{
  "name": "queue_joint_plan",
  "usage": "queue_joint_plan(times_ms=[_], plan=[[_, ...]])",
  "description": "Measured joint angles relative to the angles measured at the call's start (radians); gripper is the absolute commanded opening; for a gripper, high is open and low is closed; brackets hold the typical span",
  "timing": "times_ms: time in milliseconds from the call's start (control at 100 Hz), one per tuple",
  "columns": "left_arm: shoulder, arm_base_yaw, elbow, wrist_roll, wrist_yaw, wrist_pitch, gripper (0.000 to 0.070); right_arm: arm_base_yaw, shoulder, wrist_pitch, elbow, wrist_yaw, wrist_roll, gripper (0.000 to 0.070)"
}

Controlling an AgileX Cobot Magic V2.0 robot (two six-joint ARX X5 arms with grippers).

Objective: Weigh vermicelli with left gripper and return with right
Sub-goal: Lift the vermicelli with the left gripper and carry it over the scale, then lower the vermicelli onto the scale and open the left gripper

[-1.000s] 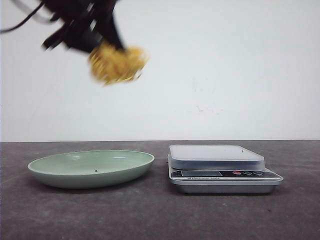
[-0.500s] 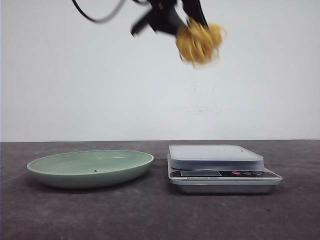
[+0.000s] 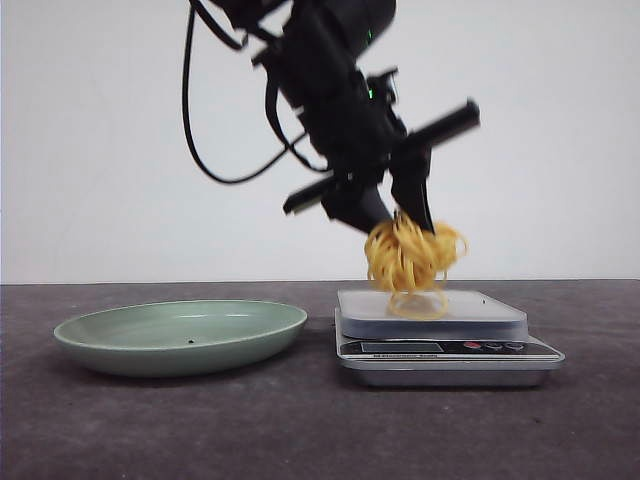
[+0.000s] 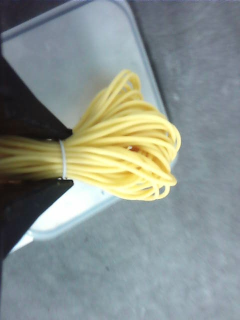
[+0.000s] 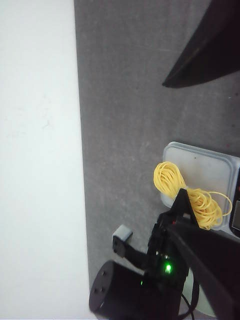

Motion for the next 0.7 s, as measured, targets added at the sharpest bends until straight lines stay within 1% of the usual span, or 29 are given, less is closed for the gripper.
queue_joint_plan(times_ms=[70, 290, 330, 360, 440, 470, 520, 700], plan=[[0.021, 0.0, 0.0, 0.001, -0.014, 0.003, 0.0004, 0.0, 0.0, -0.012, 0.0, 0.001, -0.011, 0.0551], [0.047, 0.0, 0.008, 0.003, -0.013, 0.019, 0.0009, 0.0, 0.0, -0.032, 0.0, 0.001, -0.019, 0.0551], [0.047, 0.0, 0.01, 0.008, -0.013, 0.02, 0.0051, 0.0, 0.0, -0.032, 0.0, 0.001, -0.021, 0.0551], [0.048, 0.0, 0.01, 0.01, -0.013, 0.021, 0.01, 0.0, 0.0, -0.032, 0.0, 0.001, -0.021, 0.0551], [0.049, 0.0, 0.01, 0.016, -0.012, 0.024, 0.0281, 0.0, 0.0, -0.032, 0.0, 0.001, -0.022, 0.0551], [0.05, 0.0, 0.01, 0.016, -0.012, 0.024, 0.0329, 0.0, 0.0, -0.032, 0.0, 0.001, -0.022, 0.0551], [0.053, 0.0, 0.01, 0.02, -0.013, 0.019, 0.036, 0.0, 0.0, -0.032, 0.0, 0.001, -0.022, 0.0551], [0.063, 0.005, 0.048, 0.05, -0.014, -0.059, 0.0359, 0.0, 0.0, -0.032, 0.0, 0.001, -0.022, 0.0551]])
